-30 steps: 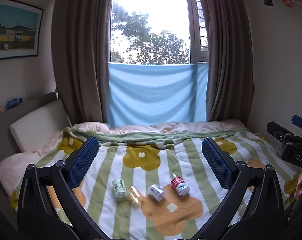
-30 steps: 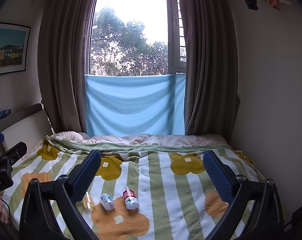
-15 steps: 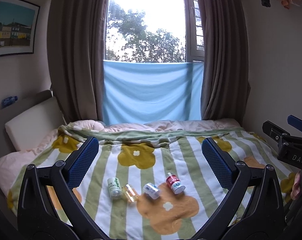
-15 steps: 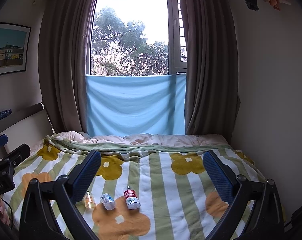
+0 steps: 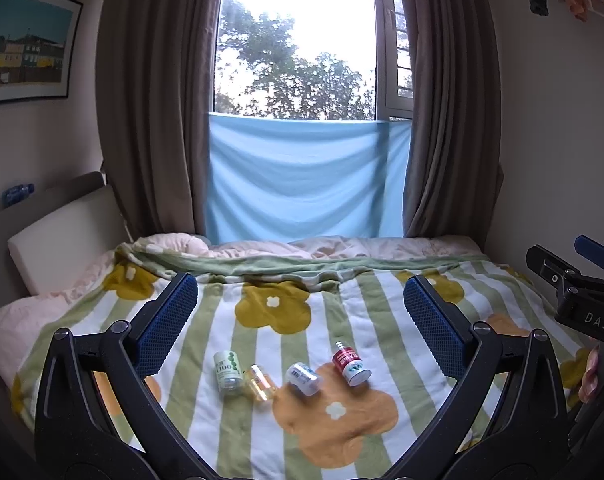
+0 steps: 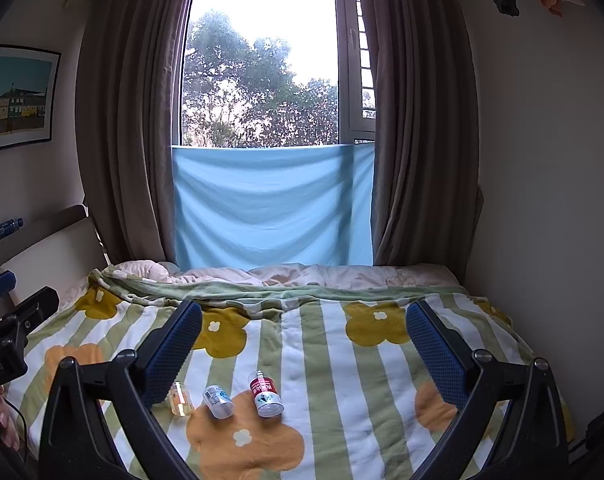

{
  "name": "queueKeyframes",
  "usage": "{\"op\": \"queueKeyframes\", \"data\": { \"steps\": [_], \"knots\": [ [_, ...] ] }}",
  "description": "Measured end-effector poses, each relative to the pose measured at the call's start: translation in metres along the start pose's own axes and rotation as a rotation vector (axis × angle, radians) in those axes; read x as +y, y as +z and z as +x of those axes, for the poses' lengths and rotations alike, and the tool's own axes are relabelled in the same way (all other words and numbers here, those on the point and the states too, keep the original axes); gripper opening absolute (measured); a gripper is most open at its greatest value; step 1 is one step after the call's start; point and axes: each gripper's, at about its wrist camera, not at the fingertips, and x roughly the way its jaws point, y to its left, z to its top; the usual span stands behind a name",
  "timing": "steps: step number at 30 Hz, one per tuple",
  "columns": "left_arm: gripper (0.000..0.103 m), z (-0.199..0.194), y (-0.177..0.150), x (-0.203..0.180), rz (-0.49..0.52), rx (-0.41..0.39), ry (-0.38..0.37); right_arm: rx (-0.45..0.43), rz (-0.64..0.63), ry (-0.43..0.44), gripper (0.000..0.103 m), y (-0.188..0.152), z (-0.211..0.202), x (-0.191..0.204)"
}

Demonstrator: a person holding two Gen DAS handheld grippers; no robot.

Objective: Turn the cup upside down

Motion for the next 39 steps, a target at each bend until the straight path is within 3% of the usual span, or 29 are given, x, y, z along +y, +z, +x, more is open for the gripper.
{"op": "queueKeyframes", "data": {
  "steps": [6, 11, 17, 23, 32, 39],
  "knots": [
    [0.103, 0.015, -0.003, 0.005, -0.018, 0.048, -0.016, 0.021, -0.005, 0.012, 0.102, -0.002, 0.009, 0.003],
    [0.103, 0.044, -0.013, 0.008, -0.03, 0.164, -0.037, 0.082, -0.025, 0.031, 0.102, -0.007, 0.029, 0.007],
    [0.103, 0.092, -0.032, 0.012, -0.059, 0.332, -0.046, 0.238, -0.033, 0.073, 0.102, -0.02, 0.079, 0.006],
    [0.103, 0.15, -0.072, 0.028, -0.115, 0.512, -0.032, 0.438, -0.065, 0.148, 0.102, -0.05, 0.164, 0.008],
    [0.103, 0.227, -0.156, 0.049, -0.196, 0.772, -0.002, 0.738, -0.108, 0.299, 0.102, -0.121, 0.301, 0.024],
    [0.103, 0.252, -0.215, 0.06, -0.285, 0.895, 0.024, 0.938, -0.099, 0.368, 0.102, -0.175, 0.405, 0.047]
  ]
}}
